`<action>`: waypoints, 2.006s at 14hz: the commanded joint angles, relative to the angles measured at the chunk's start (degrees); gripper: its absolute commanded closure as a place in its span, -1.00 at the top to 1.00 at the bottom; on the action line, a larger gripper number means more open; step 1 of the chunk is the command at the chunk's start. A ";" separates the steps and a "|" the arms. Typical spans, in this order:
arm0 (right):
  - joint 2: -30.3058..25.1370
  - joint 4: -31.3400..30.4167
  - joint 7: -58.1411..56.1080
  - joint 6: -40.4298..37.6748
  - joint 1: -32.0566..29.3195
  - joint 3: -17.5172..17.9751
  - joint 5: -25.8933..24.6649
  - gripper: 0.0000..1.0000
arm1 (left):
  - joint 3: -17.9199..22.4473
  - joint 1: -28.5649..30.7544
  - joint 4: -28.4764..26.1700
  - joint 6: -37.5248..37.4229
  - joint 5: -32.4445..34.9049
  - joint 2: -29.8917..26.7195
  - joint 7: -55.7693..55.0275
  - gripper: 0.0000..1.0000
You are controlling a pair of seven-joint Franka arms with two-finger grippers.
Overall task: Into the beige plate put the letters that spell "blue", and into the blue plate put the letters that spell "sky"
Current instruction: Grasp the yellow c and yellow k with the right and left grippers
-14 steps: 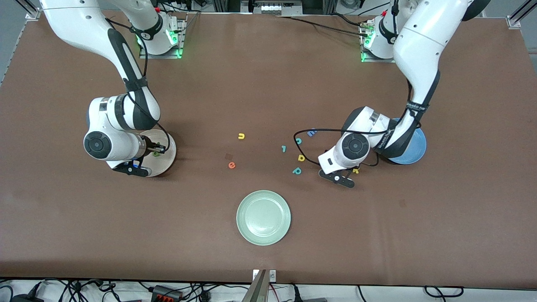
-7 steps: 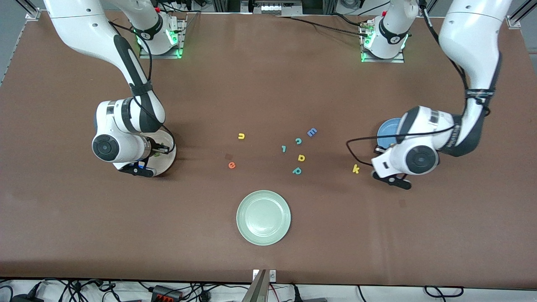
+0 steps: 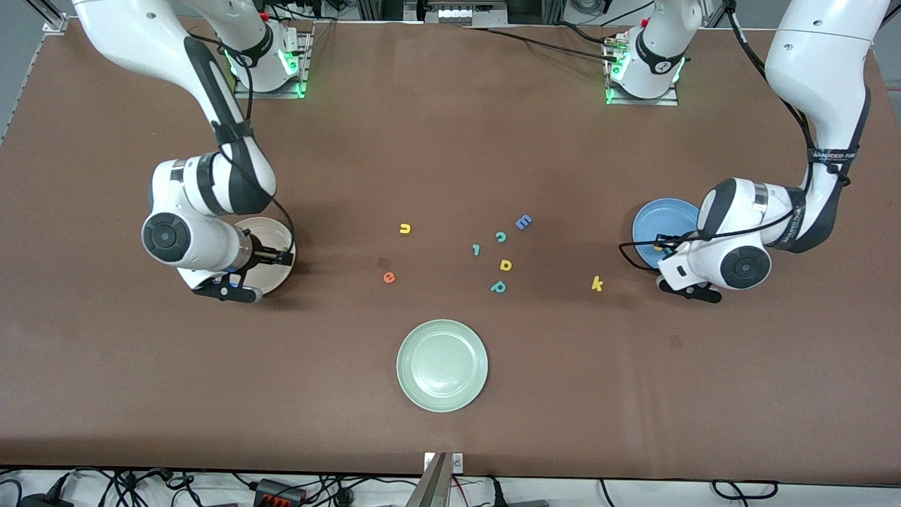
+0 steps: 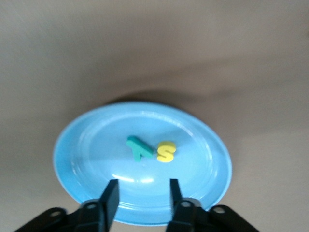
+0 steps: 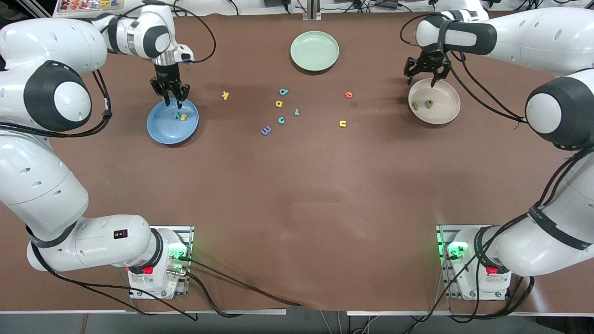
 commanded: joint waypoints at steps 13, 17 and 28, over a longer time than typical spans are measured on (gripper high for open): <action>6.70 -0.54 21.58 11.91 23.90 1.27 1.09 0.77 | -2.30 -11.92 16.64 8.54 -3.01 12.40 -0.82 1.00; 9.33 -0.54 23.44 16.91 25.93 1.18 1.09 0.69 | -2.30 -11.39 14.45 9.78 -2.83 12.40 -0.73 1.00; 10.57 -0.62 24.50 17.55 26.20 1.27 1.18 0.19 | -2.21 -9.72 7.85 16.02 -2.48 12.40 0.15 0.11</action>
